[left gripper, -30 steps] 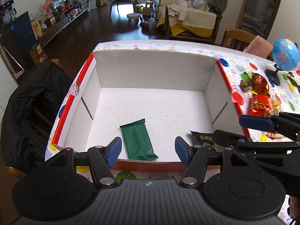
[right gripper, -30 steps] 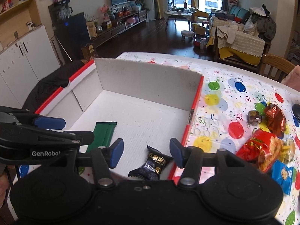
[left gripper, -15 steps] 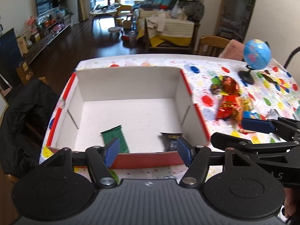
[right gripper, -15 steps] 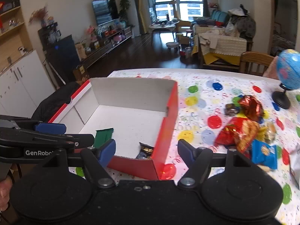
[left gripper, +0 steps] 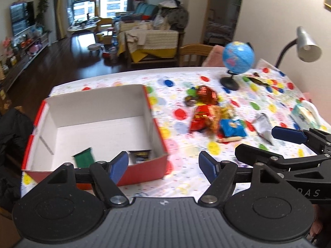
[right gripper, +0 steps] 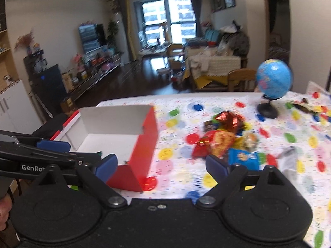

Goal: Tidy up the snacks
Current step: 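Withdraw both tools from the box back toward the snack pile, then grasp the purple candy with the left tool while the right tool grasps the silver pouch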

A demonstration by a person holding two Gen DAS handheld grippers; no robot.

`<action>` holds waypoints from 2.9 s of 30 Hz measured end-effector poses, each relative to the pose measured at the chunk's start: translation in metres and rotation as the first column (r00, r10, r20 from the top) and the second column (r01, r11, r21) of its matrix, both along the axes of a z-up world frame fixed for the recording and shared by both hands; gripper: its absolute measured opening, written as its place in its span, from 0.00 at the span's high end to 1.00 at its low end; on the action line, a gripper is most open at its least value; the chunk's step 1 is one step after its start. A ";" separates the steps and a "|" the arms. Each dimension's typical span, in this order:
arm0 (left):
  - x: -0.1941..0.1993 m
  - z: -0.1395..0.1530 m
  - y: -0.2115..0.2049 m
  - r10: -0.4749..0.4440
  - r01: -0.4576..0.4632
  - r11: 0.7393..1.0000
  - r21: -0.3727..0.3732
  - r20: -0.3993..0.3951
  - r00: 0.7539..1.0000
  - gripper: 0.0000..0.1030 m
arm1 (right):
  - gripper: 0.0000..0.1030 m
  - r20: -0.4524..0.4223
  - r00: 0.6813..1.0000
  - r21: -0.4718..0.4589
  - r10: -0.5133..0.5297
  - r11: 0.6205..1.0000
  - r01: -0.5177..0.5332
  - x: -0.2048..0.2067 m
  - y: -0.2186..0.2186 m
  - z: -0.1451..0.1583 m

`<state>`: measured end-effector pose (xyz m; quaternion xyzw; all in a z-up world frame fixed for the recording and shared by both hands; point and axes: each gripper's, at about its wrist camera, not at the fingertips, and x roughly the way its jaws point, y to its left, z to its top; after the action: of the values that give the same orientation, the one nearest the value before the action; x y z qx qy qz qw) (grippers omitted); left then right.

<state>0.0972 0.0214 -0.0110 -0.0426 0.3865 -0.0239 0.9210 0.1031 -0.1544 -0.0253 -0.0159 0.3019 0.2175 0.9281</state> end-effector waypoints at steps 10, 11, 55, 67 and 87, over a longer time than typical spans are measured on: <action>-0.001 0.001 -0.048 -0.116 0.116 0.992 -0.044 0.000 0.993 0.20 | 0.00 0.027 0.987 0.029 -0.161 0.987 0.160 -0.021 -0.056 0.001; -0.001 0.000 -0.053 -0.125 0.125 0.991 -0.051 0.000 0.992 0.20 | 0.00 0.028 0.984 0.032 -0.176 0.984 0.175 -0.022 -0.061 0.000; 0.116 -0.123 -0.187 -0.152 0.135 0.987 -0.089 -0.243 0.958 0.14 | 0.05 -0.123 0.920 -0.116 -0.371 0.926 0.358 0.120 -0.213 -0.096; 0.135 -0.147 -0.194 -0.121 0.088 0.989 -0.118 -0.307 0.944 0.19 | 0.26 -0.190 0.916 -0.144 -0.354 0.933 0.330 0.177 -0.203 -0.119; 0.137 -0.151 -0.207 -0.080 0.074 0.997 -0.029 -0.306 0.949 0.82 | 0.80 -0.172 0.926 -0.195 -0.336 0.933 0.302 0.189 -0.198 -0.131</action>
<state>0.2346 -0.1854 -0.1625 -0.0386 0.5262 -0.0563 0.8476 0.2920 -0.3524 -0.1567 -0.0212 0.4103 0.0378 0.9109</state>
